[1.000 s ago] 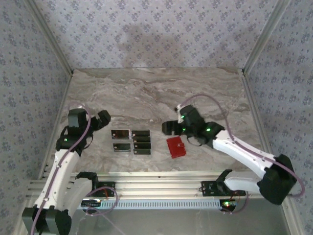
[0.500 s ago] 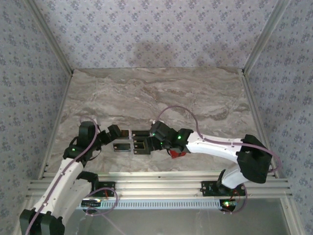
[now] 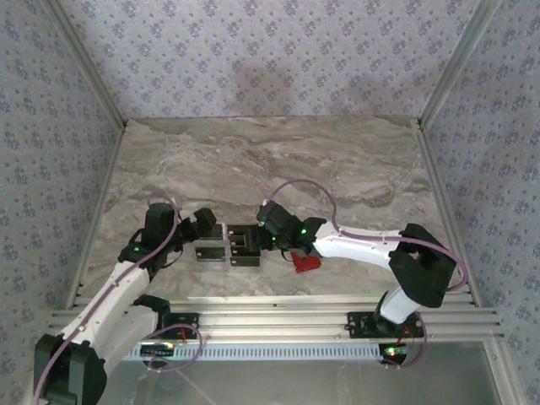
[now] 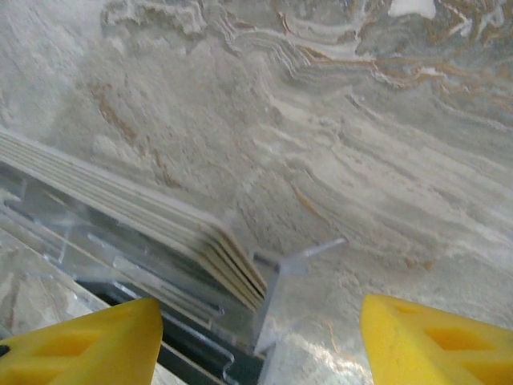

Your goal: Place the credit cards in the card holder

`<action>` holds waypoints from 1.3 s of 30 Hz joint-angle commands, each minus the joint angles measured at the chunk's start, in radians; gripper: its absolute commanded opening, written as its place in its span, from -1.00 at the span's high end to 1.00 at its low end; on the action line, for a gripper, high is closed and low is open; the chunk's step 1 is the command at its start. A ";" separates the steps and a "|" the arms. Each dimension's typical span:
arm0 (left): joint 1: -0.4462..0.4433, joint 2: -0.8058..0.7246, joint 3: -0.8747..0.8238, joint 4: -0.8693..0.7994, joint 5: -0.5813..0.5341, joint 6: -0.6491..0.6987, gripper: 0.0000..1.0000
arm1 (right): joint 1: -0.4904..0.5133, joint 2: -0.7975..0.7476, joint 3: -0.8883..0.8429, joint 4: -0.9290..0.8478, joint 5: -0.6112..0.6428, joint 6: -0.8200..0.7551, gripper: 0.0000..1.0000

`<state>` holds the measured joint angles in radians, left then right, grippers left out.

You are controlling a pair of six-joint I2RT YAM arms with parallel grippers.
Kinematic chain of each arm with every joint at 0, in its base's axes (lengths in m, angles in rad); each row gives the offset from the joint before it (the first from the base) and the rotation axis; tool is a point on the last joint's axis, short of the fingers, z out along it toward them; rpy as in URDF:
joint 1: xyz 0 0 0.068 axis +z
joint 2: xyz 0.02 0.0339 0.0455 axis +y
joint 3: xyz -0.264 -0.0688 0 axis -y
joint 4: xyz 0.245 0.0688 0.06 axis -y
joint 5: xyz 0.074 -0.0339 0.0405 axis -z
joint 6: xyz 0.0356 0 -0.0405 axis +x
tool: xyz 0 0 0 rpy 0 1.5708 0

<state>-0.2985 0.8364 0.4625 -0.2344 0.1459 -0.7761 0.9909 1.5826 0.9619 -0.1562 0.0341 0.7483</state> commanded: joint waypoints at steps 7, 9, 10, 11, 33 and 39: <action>-0.048 0.091 0.032 0.105 -0.016 -0.006 -0.99 | -0.041 0.066 0.031 0.086 -0.068 0.050 -0.22; -0.058 0.109 0.041 0.118 -0.021 -0.003 -1.00 | -0.049 0.071 0.037 0.093 -0.070 0.054 -0.17; -0.062 0.117 0.045 0.122 -0.022 -0.003 -1.00 | -0.052 0.074 0.040 0.094 -0.071 0.052 -0.15; -0.065 0.126 0.049 0.129 -0.025 -0.003 -0.99 | -0.058 0.076 0.043 0.098 -0.073 0.054 -0.11; -0.158 0.068 0.029 0.118 -0.106 -0.028 -1.00 | -0.050 0.037 -0.026 0.137 -0.075 0.058 0.11; -0.179 -0.012 -0.036 0.092 -0.139 -0.053 -1.00 | -0.008 0.012 -0.079 0.139 -0.041 0.078 -0.06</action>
<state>-0.4553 0.8612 0.4389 -0.1608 -0.0284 -0.7990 0.9565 1.6005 0.9127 -0.0246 -0.0147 0.8017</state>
